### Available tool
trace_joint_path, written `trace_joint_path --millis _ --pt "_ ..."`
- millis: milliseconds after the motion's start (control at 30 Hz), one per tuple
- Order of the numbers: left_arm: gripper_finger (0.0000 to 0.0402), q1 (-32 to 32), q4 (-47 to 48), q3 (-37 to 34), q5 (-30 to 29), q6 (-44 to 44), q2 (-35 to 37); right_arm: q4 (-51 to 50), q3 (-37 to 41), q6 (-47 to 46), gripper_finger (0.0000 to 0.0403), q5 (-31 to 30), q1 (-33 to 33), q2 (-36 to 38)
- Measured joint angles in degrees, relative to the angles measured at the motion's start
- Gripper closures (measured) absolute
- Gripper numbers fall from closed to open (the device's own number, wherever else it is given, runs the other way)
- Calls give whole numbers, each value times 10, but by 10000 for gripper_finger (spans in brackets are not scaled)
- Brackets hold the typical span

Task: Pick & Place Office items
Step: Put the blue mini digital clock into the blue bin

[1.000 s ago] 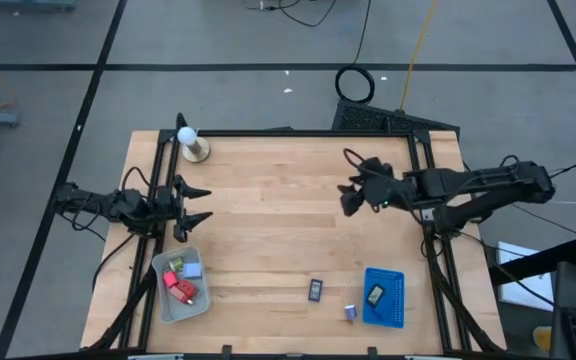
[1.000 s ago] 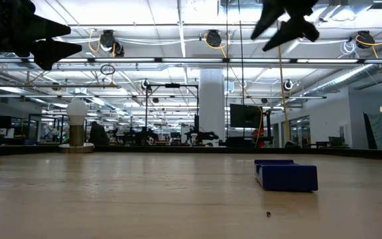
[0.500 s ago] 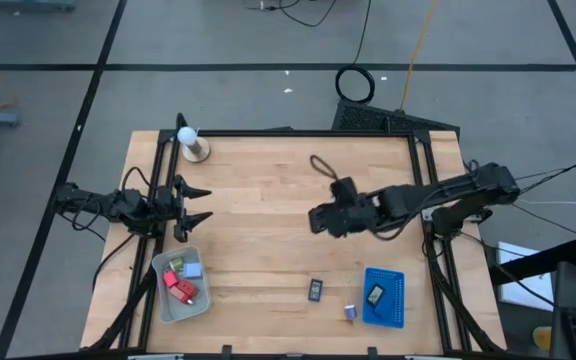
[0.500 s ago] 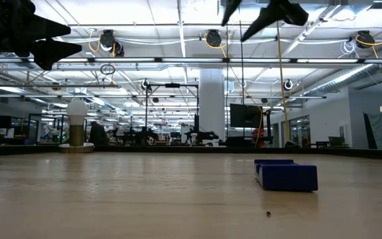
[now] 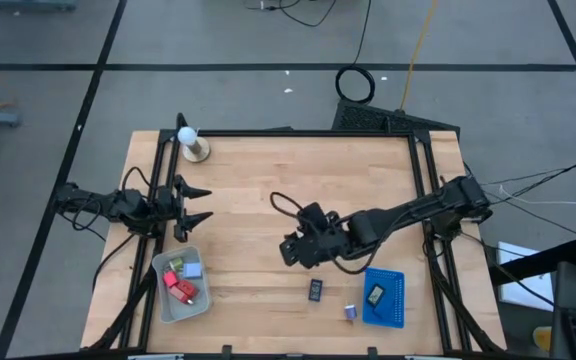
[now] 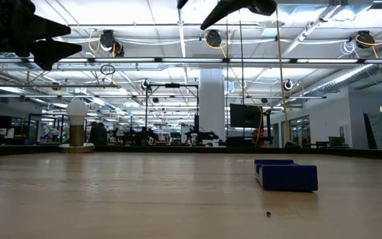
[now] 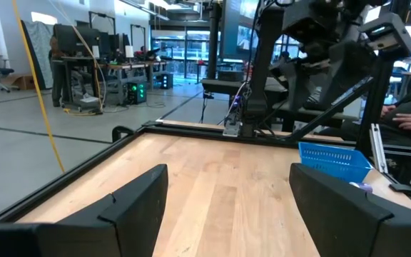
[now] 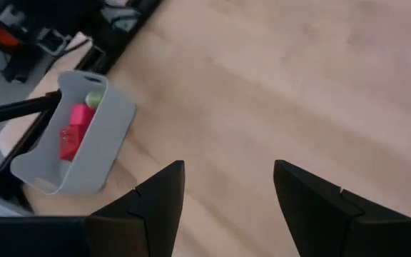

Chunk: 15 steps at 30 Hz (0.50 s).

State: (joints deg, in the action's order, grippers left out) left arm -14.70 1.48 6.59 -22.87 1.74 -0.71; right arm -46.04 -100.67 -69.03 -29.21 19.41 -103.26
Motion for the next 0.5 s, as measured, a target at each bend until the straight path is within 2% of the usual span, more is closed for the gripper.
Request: trace_joint_path --millis 233,500 --pt "108 0 0 0 0 0 0 -31 -5 -133 193 133 20 -7" --pt "108 0 0 0 0 0 0 -49 -3 -180 192 146 61 -7"
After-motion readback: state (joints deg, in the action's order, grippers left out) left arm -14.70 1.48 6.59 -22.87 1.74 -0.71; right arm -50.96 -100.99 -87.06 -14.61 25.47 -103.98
